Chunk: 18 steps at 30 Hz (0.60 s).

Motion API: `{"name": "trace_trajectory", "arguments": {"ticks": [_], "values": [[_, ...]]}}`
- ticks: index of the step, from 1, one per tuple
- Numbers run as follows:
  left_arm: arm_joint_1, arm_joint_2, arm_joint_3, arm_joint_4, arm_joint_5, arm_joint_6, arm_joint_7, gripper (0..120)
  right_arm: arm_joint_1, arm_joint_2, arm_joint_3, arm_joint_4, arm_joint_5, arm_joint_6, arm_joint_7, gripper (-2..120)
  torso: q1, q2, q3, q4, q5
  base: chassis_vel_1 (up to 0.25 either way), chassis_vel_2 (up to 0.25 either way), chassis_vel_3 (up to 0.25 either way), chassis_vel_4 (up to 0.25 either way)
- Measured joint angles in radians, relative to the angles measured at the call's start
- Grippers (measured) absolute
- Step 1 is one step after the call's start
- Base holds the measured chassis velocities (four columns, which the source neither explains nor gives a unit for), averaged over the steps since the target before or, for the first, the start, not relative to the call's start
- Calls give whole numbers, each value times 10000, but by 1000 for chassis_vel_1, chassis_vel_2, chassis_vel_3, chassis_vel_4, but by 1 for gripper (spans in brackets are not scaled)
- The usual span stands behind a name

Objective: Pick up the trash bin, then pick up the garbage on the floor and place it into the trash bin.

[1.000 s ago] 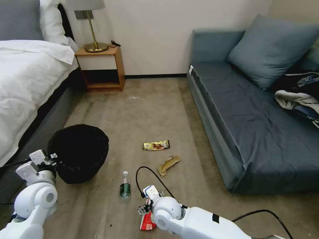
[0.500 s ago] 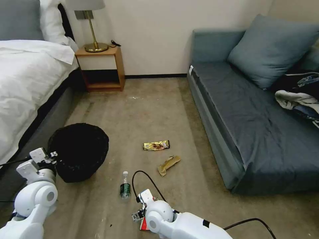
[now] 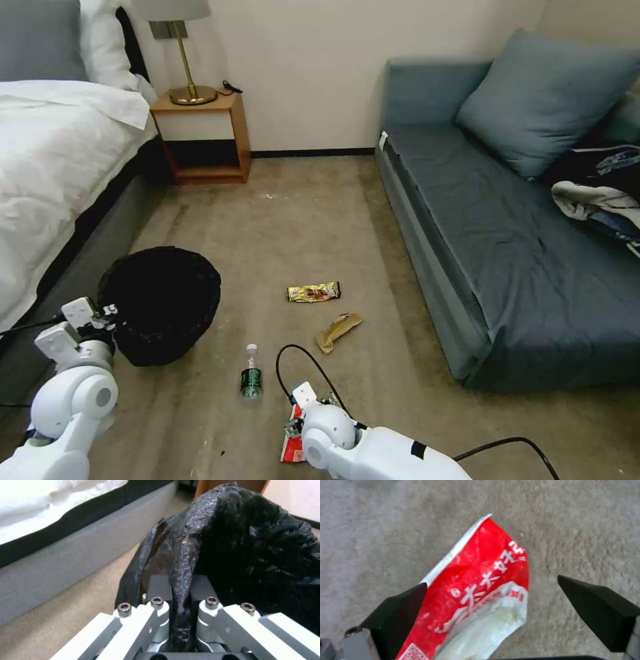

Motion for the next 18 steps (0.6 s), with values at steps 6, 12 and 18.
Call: {"name": "trace_trajectory", "arguments": {"ticks": [6, 12, 18], "values": [[0, -13, -1, -33, 6, -1, -8, 7, -31, 147, -50, -193, -20, 1, -44, 100, 0, 0, 0, 0, 0, 0, 0, 0, 0], [3, 5, -9, -64, 7, -1, -27, 7, -41, 159, -94, -280, -8, 2, -87, 99, 0, -1, 0, 0, -1, 0, 0, 0, 0], [-16, -14, 15, -64, 22, -1, -49, 7, -26, 132, -96, -290, 66, 2, -208, 79, 0, 0, 0, 0, 0, 0, 0, 0, 0]]}}
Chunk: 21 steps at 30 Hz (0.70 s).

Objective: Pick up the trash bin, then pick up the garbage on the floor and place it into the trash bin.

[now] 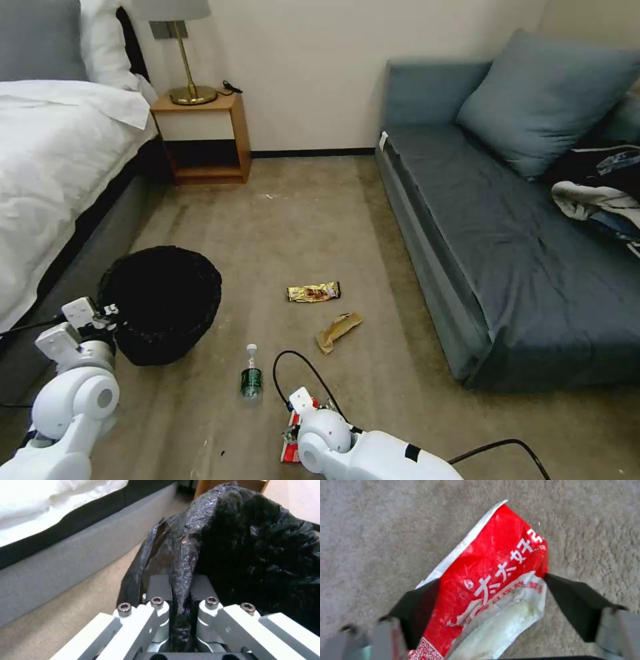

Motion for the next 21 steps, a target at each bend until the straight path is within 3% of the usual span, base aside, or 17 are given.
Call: {"name": "trace_trajectory", "arguments": {"ticks": [15, 21], "values": [[-39, -31, 29, 59, 62, -11, -10, 7, -85, 16, 71, -219, -168, 7, -391, 22, 0, 0, 0, 0, 0, 0, 0, 0, 0], [-41, -52, 41, 78, 95, -53, -11, 7, -100, -67, 113, -219, -188, 8, -491, 6, 0, 0, 0, 1, 1, 0, 0, 0, 0]]}}
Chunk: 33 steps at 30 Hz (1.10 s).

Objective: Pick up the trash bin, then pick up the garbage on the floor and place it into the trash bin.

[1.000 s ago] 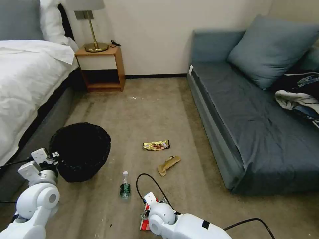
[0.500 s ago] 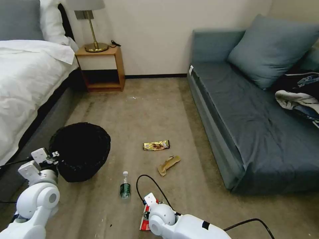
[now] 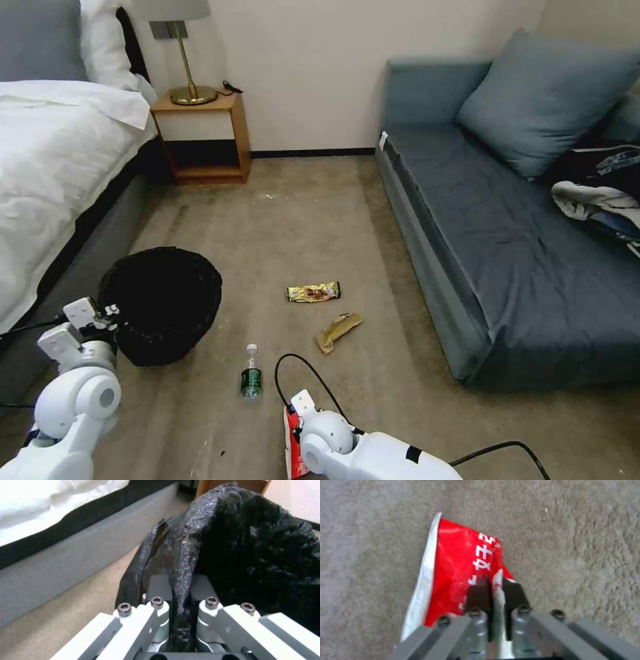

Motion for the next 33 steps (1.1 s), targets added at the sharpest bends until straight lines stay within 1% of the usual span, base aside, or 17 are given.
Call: {"name": "trace_trajectory", "arguments": {"ticks": [1, 2, 5, 8, 10, 13, 14, 17, 18, 21, 23, 25, 26, 27, 31, 32, 33], "values": [[0, -10, 0, 0, 4, -2, 0, 7, 0, -38, 35, 23, 0, 0, -31, 1, 0, 0, 0, -1, -1, 0, 0, 0, 0], [0, -15, 2, 1, 5, -4, -1, 7, 0, -59, 60, 52, 0, 0, -53, 0, 0, 0, 0, 0, 0, 0, 0, 0, 0], [0, -24, 15, 5, 7, -5, -1, 7, -4, -168, 192, 263, 35, 0, -93, 0, 0, 0, 0, 0, -1, 0, 0, 0, 0], [11, -30, 18, 6, 7, -5, -1, 7, 11, -497, 589, 891, 123, 42, -59, 0, 0, 0, 0, 0, 0, 0, 0, 0, 0], [17, -30, 18, 6, 5, -6, -2, 7, 40, -604, 715, 1019, 123, 73, -34, 0, 0, 0, 0, -1, 0, 0, 0, 0, 0], [37, -6, 4, -33, -39, -7, -15, 7, 175, -1044, 1323, 1554, -21, 258, 2, 0, 0, 0, 0, -1, 0, 0, 0, 0, 0], [37, -6, 4, -33, -39, -7, -15, 7, 175, -1044, 1323, 1554, -21, 258, 2, 0, 0, 0, 0, -1, 0, 0, 0, 0, 0], [84, 51, -54, -72, -66, -24, -32, 7, 232, -1359, 1988, 2004, -192, 414, -34, 0, 0, 0, 0, -2, 1, 0, 0, 0, 0], [84, 51, -54, -72, -66, -24, -32, 7, 232, -1359, 1988, 2004, -192, 414, -34, 0, 0, 0, 0, -2, 1, 0, 0, 0, 0], [192, 78, -121, -209, -78, -37, -53, 7, 312, -1541, 3069, 2353, -297, 587, -114, 0, 0, 0, 0, -1, 1, 0, 0, 0, 0], [214, 81, -124, -247, -79, -40, -67, 7, 343, -1586, 3277, 2463, -317, 646, -164, 0, 0, 0, 1, -2, 1, 0, 0, 0, 0], [235, 81, -140, -312, -80, -43, -131, 7, 431, -1750, 3589, 2727, -360, 854, -453, 0, 0, 0, 0, -1, 1, 0, 0, 0, 0], [247, 80, -151, -340, -80, -45, -153, 7, 494, -1848, 3718, 2850, -462, 1095, -709, 0, 0, 0, 0, -1, 1, 0, 0, 0, 0], [247, 80, -151, -340, -80, -45, -153, 7, 494, -1848, 3718, 2850, -462, 1095, -709, 0, 0, 0, 0, -1, 1, 0, 0, 0, 0], [284, -18, -168, -467, -87, -41, -179, 7, 756, -2057, 4055, 3032, -1416, 2560, -1693, 0, -1, 0, 0, -1, 1, 0, 0, 0, 0], [284, -18, -168, -467, -87, -41, -179, 7, 756, -2057, 4055, 3032, -1416, 2560, -1693, 0, -1, 0, 0, -1, 1, 0, 0, 0, 0], [292, -40, -169, -490, -87, -34, -180, 7, 825, -2082, 4126, 3075, -1482, 2902, -1891, 0, 0, 0, 0, -2, 1, 0, 0, 0, 0]]}}
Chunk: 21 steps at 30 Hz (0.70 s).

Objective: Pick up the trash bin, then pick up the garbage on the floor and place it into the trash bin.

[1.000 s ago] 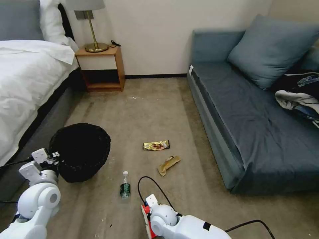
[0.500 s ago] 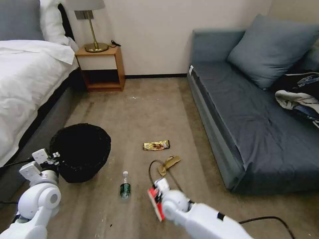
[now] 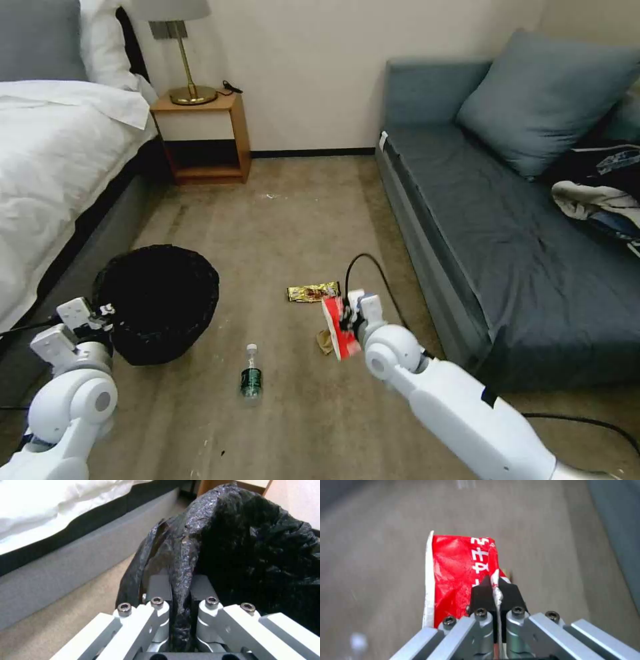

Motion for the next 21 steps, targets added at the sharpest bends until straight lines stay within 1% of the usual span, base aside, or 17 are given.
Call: {"name": "trace_trajectory", "arguments": {"ticks": [1, 2, 3, 7, 8, 10, 12, 13, 15, 16, 17, 18, 21], "values": [[27, -27, -4, -35, 1, 5, 1, 7, 103, -25, 80, 65, 10, 496, -275, 0, 0, -1, 0, -1, 0, 0, 0, 0, 0], [72, -61, -18, -82, 2, 13, 0, 7, 252, -48, 145, 130, 134, 1226, -760, 0, -1, 0, 0, 0, 0, 0, 0, 0, 0], [72, -61, -18, -82, 2, 13, 0, 7, 252, -48, 145, 130, 134, 1226, -760, 0, -1, 0, 0, 0, 0, 0, 0, 0, 0], [125, -172, -67, -128, 17, 24, 0, 7, 755, -70, -10, 229, 1154, 3539, -2761, 0, 0, 0, 0, 0, -1, 0, 0, 0, 0], [125, -172, -67, -128, 17, 24, 0, 7, 755, -70, -10, 229, 1154, 3539, -2761, 0, 0, 0, 0, 0, -1, 0, 0, 0, 0], [168, -269, -89, -145, 23, 27, 1, 7, 1093, -11, -282, 264, 1811, 4394, -3483, 0, 0, 0, 0, 0, -2, 0, 0, 0, 0], [225, -369, -113, -164, 76, 26, 13, 7, 1521, 173, -728, 258, 2466, 4998, -3940, 0, 0, 0, 0, 0, -2, 0, 0, 0, 0], [225, -369, -113, -164, 76, 26, 13, 7, 1521, 173, -728, 258, 2466, 4998, -3940, 0, 0, 0, 0, 0, -2, 0, 0, 0, 0], [254, -441, -116, -174, 131, 27, 33, 7, 1991, 444, -1275, 114, 2810, 5321, -4055, 0, 0, -1, 0, 3, -3, 0, 0, 0, 0], [254, -441, -116, -174, 131, 27, 33, 7, 1991, 444, -1275, 114, 2810, 5321, -4055, 0, 0, -1, 0, 3, -3, 0, 0, 0, 0], [260, -488, -117, -186, 150, 27, 40, 7, 2268, 624, -1591, -26, 2912, 5423, -4076, 0, 0, 0, 1, 3, -3, 0, 0, 0, 0], [260, -540, -111, -209, 175, 27, 42, 7, 2541, 814, -1896, -139, 2991, 5451, -4078, 0, 0, -1, 1, 3, -3, 0, 0, 0, 0], [258, -610, -88, -230, 215, 32, 47, 7, 2841, 1034, -2248, -238, 3090, 5452, -4061, 0, 0, 0, 0, 3, -4, 0, 0, 0, 0]]}}
